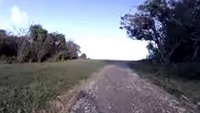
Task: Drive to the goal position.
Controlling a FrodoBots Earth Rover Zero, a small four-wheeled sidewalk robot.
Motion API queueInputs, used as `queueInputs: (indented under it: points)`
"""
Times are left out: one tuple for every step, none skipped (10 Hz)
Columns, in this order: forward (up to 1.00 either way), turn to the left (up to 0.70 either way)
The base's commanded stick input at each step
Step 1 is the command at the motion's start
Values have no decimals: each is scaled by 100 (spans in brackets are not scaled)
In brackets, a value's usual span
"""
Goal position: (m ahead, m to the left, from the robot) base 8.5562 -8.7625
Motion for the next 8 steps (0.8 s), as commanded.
queueInputs:
  points:
    - [50, 0]
    - [50, 0]
    - [50, -15]
    - [50, -41]
    - [50, -14]
    - [50, 0]
    - [50, 0]
    - [50, 0]
